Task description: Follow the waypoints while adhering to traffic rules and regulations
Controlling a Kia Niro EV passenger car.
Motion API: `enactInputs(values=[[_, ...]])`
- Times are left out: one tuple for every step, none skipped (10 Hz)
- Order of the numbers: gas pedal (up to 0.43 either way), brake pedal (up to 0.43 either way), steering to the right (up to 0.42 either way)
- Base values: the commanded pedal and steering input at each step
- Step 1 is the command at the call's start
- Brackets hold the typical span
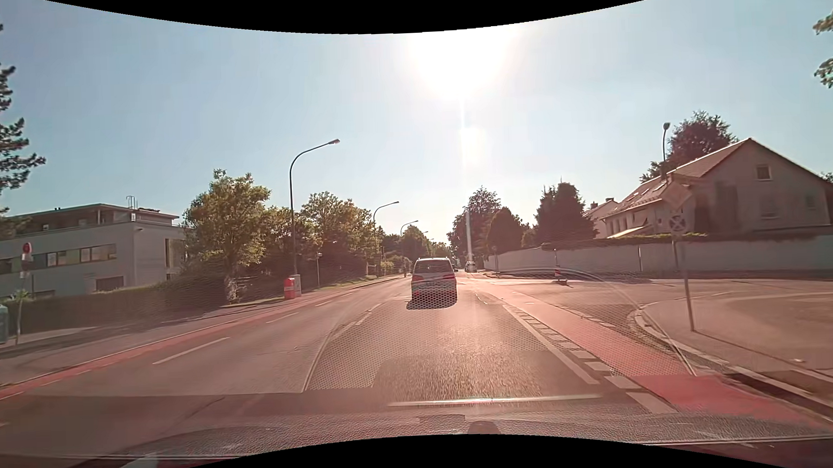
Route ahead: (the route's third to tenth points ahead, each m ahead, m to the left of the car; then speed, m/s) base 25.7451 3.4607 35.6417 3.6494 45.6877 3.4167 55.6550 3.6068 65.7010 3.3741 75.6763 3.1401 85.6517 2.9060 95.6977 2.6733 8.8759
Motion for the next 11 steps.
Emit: enactInputs(values=[[0.098,0.006,-0.002],[0.098,0.006,-0.001],[0.098,0.006,-0.001],[0.098,0.006,-0.001],[0.098,0.006,-0.001],[0.098,0.006,-0.001],[0.098,0.006,-0.002],[0.098,0.006,-0.002],[0.098,0.006,-0.002],[0.098,0.006,-0.002],[0.110,0.006,-0.002]])
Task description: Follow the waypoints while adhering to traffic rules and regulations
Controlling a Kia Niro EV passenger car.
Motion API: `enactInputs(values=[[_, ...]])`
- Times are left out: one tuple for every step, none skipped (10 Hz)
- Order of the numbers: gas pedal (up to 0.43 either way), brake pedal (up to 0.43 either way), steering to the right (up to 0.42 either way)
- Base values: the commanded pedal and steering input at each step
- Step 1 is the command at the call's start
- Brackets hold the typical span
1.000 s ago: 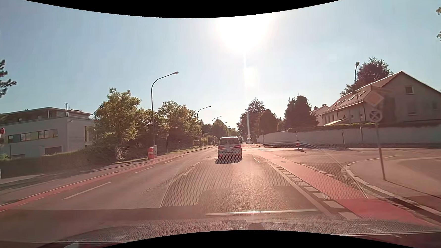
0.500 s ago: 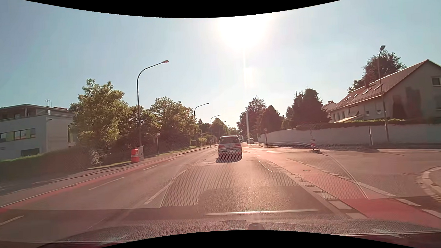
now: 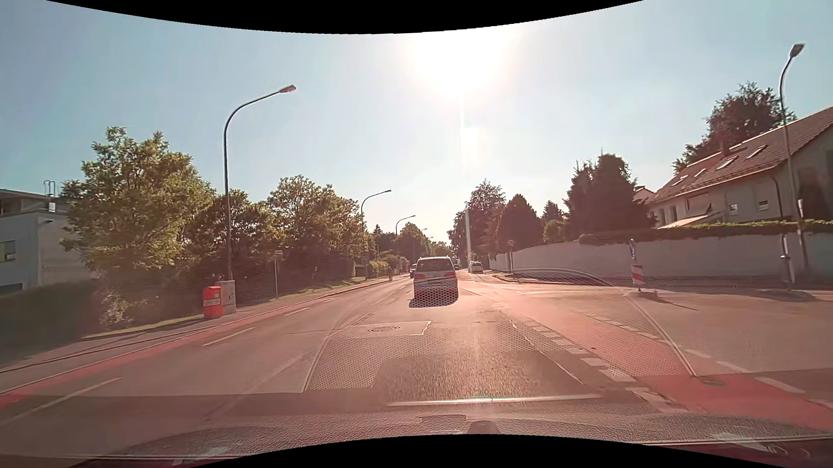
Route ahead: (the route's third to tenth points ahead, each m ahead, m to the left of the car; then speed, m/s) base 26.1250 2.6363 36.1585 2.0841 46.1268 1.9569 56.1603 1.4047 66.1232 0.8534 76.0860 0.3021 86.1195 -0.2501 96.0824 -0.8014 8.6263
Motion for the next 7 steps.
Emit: enactInputs(values=[[0.110,0.006,-0.002],[0.110,0.006,-0.003],[0.110,0.006,-0.006],[0.118,0.006,-0.009],[0.118,0.006,-0.008],[0.118,0.006,-0.007],[0.118,0.006,-0.004]])
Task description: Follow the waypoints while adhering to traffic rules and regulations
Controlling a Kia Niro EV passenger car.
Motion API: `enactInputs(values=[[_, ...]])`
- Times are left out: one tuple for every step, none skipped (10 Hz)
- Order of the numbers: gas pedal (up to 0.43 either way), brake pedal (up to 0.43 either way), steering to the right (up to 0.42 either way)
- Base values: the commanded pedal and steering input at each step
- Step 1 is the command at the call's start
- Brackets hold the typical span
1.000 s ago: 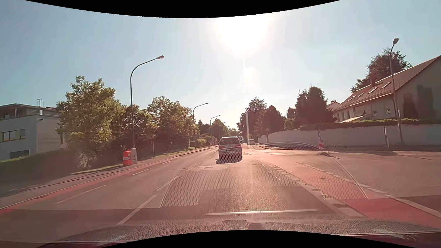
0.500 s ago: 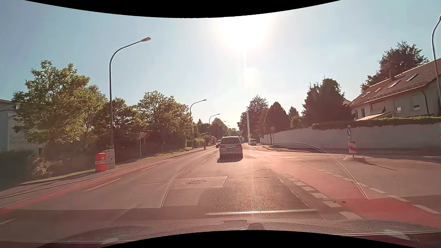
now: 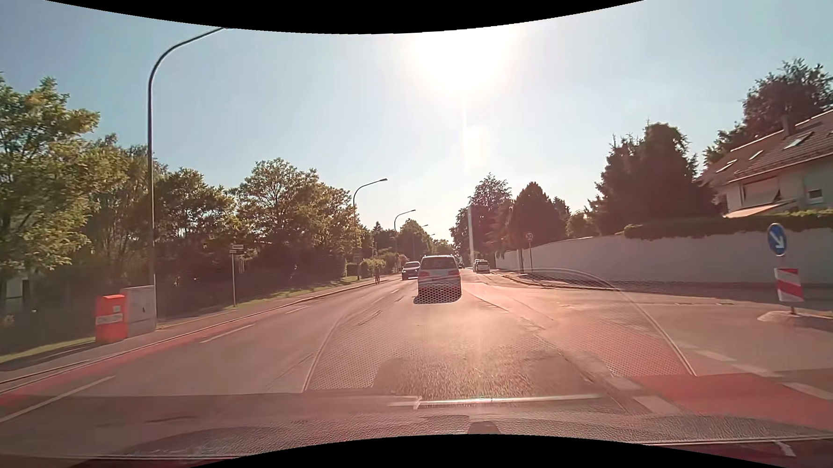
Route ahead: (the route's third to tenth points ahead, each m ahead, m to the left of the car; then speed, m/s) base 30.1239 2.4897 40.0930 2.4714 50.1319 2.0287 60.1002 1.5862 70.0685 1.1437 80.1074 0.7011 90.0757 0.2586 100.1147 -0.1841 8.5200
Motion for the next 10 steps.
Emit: enactInputs(values=[[0.118,0.006,0.000],[0.118,0.000,0.000],[0.118,0.006,-0.001],[0.118,0.006,-0.001],[0.118,0.006,0.001],[0.118,0.006,0.002],[0.118,0.006,0.002],[0.118,0.006,0.001],[0.118,0.006,0.001],[0.118,0.006,0.000]])
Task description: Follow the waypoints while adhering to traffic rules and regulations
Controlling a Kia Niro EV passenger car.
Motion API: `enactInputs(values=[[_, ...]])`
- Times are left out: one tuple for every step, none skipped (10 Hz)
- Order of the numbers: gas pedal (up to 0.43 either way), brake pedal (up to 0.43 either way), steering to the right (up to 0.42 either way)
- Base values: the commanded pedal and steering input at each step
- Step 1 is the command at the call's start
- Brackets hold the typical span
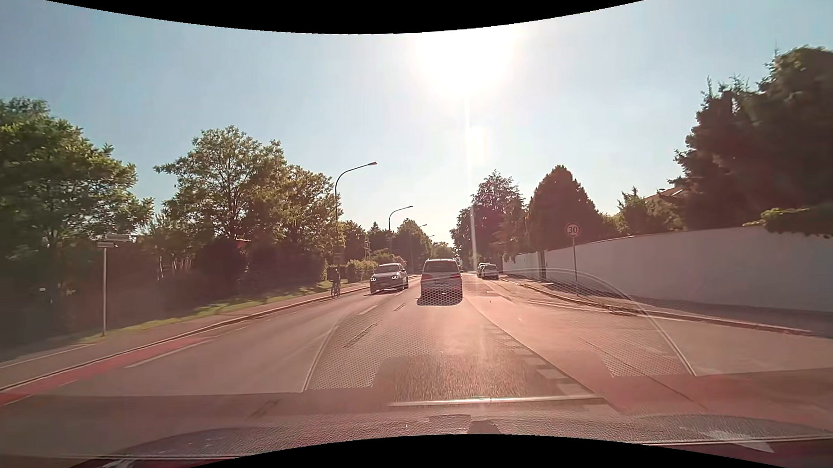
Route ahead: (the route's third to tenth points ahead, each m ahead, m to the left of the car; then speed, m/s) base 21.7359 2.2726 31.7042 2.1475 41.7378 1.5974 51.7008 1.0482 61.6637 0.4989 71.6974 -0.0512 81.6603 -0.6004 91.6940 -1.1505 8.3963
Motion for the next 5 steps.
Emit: enactInputs(values=[[0.118,0.006,-0.001],[0.118,0.000,-0.003],[0.118,0.006,-0.003],[0.118,0.006,-0.003],[0.130,0.006,-0.003]])
